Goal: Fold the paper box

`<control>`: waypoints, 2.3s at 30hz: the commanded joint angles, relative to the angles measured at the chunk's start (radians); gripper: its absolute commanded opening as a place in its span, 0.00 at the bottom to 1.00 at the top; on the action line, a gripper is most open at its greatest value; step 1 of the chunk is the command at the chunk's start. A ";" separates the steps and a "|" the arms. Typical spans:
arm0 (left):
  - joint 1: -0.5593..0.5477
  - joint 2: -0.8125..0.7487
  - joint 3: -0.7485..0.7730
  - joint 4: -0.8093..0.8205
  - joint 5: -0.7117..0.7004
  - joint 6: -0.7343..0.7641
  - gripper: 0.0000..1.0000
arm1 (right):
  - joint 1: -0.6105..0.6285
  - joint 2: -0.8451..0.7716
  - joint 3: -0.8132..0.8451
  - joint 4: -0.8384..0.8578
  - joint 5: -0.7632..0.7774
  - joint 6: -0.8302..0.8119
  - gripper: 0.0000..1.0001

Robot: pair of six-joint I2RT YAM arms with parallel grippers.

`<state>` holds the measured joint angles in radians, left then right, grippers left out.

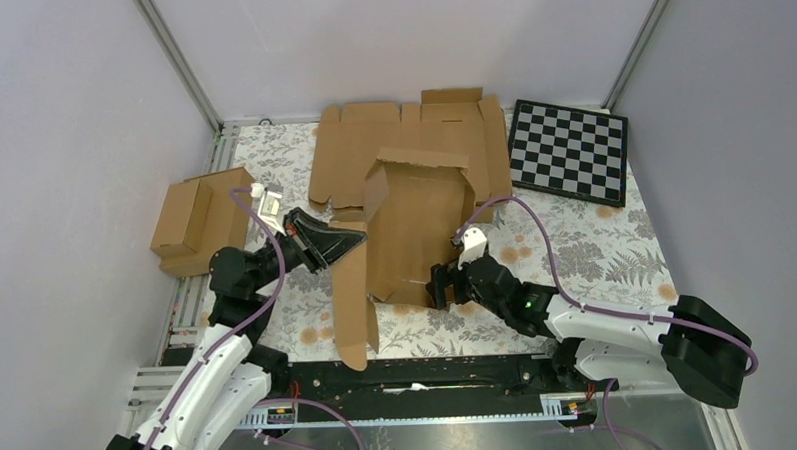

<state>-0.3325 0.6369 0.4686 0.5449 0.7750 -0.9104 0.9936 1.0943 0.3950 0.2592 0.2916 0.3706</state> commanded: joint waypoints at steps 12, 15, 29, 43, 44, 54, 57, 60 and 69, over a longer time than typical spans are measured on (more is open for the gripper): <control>-0.131 0.090 0.035 0.108 -0.029 0.019 0.00 | -0.001 -0.048 0.013 -0.013 -0.167 -0.004 1.00; -0.131 0.074 0.042 0.031 -0.038 0.073 0.00 | -0.001 -0.074 -0.004 -0.033 -0.196 -0.009 1.00; -0.132 0.001 -0.043 -0.025 -0.034 0.125 0.00 | 0.000 -0.024 -0.062 -0.009 -0.153 0.030 1.00; -0.142 0.030 -0.013 -0.025 -0.020 0.159 0.00 | 0.000 -0.062 0.058 0.078 0.201 -0.025 0.88; -0.143 0.028 -0.008 -0.035 -0.023 0.163 0.00 | 0.000 -0.063 0.069 0.075 0.203 -0.025 0.84; -0.156 0.038 -0.004 -0.017 -0.037 0.169 0.00 | 0.000 -0.039 0.130 0.079 0.204 0.000 0.39; -0.158 0.050 0.007 -0.016 -0.038 0.180 0.00 | 0.000 -0.037 0.138 0.091 0.283 -0.021 0.16; -0.159 0.067 0.030 -0.022 -0.049 0.215 0.00 | 0.000 -0.035 0.138 0.119 0.412 -0.080 0.04; -0.160 0.243 0.247 -0.145 -0.146 0.410 0.00 | -0.271 -0.020 0.044 0.492 0.311 -0.232 0.00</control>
<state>-0.4854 0.8192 0.6094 0.4709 0.6758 -0.6178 0.8406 1.0653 0.4564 0.4824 0.6235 0.2066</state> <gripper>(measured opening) 0.014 0.024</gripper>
